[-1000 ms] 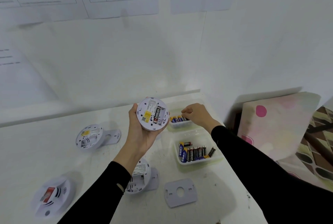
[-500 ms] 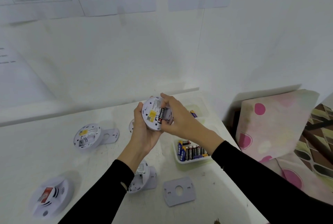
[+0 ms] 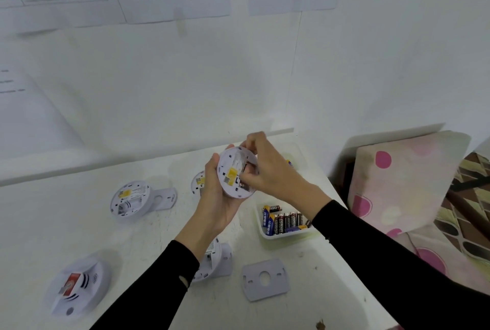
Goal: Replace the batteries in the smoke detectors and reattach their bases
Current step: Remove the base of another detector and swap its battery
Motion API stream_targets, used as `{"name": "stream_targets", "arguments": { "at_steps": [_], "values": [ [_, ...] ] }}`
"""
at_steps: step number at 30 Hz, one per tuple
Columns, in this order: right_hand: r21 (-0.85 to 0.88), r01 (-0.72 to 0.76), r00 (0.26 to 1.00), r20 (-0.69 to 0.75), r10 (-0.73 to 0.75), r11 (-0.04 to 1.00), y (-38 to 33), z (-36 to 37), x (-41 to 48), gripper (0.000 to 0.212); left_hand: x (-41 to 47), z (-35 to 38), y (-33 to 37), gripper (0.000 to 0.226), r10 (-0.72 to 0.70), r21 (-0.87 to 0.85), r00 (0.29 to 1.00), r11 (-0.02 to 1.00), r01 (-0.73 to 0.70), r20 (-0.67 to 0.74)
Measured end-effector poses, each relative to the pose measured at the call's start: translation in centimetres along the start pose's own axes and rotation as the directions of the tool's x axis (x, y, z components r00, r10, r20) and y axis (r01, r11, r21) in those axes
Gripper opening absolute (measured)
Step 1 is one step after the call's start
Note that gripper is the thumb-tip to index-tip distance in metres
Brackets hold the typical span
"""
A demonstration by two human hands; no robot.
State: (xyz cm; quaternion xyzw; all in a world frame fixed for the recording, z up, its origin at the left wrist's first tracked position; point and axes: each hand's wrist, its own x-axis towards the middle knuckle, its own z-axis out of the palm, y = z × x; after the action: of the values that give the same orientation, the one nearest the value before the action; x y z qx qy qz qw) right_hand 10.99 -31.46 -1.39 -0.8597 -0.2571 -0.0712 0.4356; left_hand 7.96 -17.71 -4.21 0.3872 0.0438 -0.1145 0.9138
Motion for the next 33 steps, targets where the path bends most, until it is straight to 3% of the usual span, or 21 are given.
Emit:
{"name": "stream_targets", "arguments": {
  "at_steps": [3,15,19,22,26,28,30,32,33],
  "values": [
    [-0.028,0.053,0.993,0.11,-0.049,0.998,-0.2,0.0,-0.1,0.051,0.4,0.3,0.4,0.051,0.02,-0.021,1.0,1.0,-0.02,0.007],
    [-0.121,0.107,0.994,0.045,-0.102,0.987,0.5,1.0,-0.4,0.061,0.7,0.1,0.3,0.051,0.03,0.049,0.999,0.998,-0.028,-0.039],
    [-0.076,0.099,0.988,0.128,-0.089,0.992,0.1,0.2,-0.7,0.064,0.6,0.0,0.7,0.055,0.017,0.011,0.999,1.0,-0.016,-0.049],
    [-0.136,0.27,0.955,0.16,-0.248,0.953,0.5,0.4,-1.0,0.043,0.7,-0.3,1.1,0.062,-0.019,-0.08,0.998,0.997,0.014,-0.066],
    [-0.177,0.483,0.874,0.036,-0.484,0.858,1.9,1.3,-1.4,0.024,0.8,-0.4,1.4,0.06,-0.033,-0.195,0.997,0.981,0.019,-0.065],
    [-0.037,0.376,0.92,-0.104,-0.377,0.926,1.4,1.2,-1.4,0.02,0.8,-0.6,1.5,0.059,-0.034,-0.233,0.996,0.972,0.015,-0.079],
    [0.234,0.143,0.957,-0.279,-0.075,0.962,0.8,0.6,-0.8,0.018,0.8,-1.0,1.5,0.056,-0.039,-0.247,0.993,0.969,0.011,-0.108],
    [0.445,-0.079,0.891,-0.37,0.264,0.892,1.8,0.0,0.4,0.018,0.7,-1.4,1.6,0.055,-0.048,-0.269,0.99,0.963,0.01,-0.135],
    [0.462,-0.181,0.845,-0.379,0.378,0.868,3.1,-0.3,1.0,0.019,0.6,-1.7,1.6,0.055,-0.05,-0.283,0.989,0.959,0.009,-0.139]
  ]
}}
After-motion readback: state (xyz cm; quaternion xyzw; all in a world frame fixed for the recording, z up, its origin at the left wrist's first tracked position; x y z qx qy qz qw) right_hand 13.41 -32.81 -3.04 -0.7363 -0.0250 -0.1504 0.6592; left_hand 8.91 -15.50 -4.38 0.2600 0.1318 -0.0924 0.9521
